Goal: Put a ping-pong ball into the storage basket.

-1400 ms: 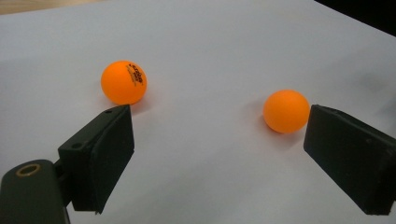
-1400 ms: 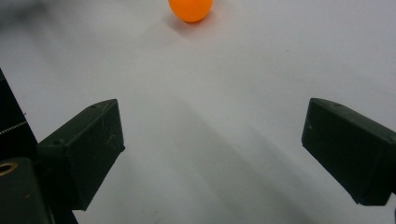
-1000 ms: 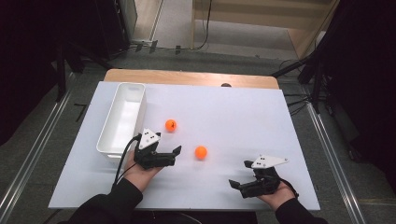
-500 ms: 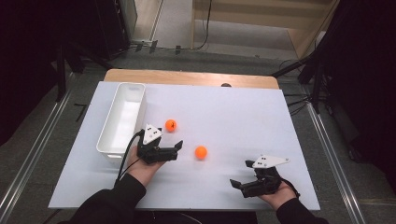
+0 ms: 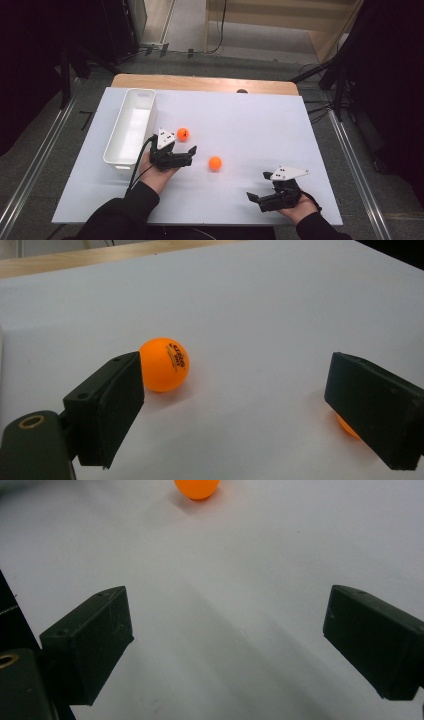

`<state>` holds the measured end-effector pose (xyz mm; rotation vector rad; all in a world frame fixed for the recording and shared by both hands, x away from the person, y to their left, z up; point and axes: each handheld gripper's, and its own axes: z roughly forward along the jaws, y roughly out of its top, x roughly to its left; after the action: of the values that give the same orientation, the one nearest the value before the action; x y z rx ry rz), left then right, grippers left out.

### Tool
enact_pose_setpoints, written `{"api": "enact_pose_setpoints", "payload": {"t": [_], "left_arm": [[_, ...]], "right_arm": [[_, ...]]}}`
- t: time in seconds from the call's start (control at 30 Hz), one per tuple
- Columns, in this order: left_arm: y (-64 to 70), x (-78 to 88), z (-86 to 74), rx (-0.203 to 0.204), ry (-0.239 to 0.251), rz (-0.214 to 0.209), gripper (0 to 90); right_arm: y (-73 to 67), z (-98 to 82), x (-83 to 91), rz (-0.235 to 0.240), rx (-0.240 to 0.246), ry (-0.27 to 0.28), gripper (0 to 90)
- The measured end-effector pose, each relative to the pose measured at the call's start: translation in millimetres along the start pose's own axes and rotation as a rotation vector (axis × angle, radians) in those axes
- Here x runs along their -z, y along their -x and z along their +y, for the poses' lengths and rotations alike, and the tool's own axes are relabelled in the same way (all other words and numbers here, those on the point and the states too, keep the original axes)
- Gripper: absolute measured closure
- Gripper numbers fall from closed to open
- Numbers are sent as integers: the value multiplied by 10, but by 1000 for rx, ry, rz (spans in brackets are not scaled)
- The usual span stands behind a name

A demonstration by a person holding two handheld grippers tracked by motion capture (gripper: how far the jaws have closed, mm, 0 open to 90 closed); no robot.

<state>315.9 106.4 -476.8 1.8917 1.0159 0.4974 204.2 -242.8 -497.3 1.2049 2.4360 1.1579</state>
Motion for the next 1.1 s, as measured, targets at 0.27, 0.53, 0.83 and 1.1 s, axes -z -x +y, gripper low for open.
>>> {"api": "enact_pose_setpoints", "payload": {"t": [0.27, 0.53, 0.83, 1.1], "left_arm": [[-68, -108, 32, 44, 5, 25, 115], [-83, -207, 85, 41, 0, 54, 115], [-133, -301, 143, 49, -4, 71, 115], [-167, -354, 184, 41, -2, 79, 115]], "right_arm": [[0, 0, 0, 3, 0, 1, 43], [-8, -1, -1, 6, -5, -2, 43], [-10, 0, -3, 9, 0, -7, 43], [-10, 0, -3, 15, 1, -5, 43]]}}
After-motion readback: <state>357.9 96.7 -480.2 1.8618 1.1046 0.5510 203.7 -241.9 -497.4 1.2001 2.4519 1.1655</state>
